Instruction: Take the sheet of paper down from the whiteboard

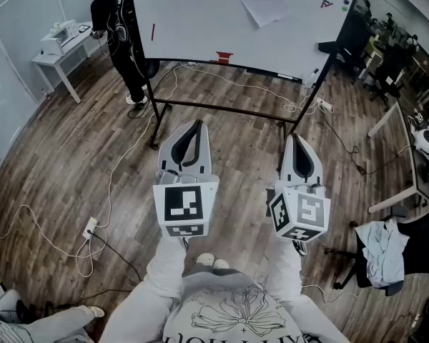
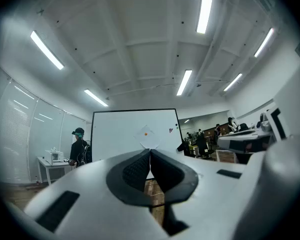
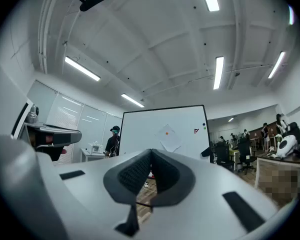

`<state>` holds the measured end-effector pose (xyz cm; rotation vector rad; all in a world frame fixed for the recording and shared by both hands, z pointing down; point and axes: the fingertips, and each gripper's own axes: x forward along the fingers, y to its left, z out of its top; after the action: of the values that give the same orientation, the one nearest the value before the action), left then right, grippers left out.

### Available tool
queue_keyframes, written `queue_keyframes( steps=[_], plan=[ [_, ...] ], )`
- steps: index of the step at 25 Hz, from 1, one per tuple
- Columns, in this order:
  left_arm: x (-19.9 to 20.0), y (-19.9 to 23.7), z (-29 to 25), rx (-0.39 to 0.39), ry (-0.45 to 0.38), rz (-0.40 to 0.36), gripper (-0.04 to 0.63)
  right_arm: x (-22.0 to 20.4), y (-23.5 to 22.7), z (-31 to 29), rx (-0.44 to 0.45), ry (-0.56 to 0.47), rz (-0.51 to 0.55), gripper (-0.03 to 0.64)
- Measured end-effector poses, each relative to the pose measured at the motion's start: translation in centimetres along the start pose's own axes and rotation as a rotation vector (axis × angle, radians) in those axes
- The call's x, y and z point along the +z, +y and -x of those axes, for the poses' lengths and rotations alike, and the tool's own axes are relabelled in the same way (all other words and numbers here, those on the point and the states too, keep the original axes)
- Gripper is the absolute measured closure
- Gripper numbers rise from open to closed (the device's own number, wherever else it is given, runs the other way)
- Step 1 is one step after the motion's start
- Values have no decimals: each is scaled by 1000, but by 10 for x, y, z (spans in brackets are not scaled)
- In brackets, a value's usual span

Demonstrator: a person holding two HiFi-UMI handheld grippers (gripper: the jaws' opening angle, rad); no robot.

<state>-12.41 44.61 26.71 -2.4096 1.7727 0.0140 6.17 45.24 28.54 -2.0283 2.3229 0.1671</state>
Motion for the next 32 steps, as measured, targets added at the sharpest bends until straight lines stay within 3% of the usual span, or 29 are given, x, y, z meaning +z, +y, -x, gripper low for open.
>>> queue_keyframes(
  steps=[13,23,32],
  plan=[
    [-1,-6,-11,-1,5,-1,591,-6,-7,-9,13,15,-5,614],
    [-15,-13,-21,52,18,33,589,-18,-21,-17,44,25,-5,614],
    [-39,-11,-71,57,57,30,589,-41,-38,-64,46,53,-20,614]
  ],
)
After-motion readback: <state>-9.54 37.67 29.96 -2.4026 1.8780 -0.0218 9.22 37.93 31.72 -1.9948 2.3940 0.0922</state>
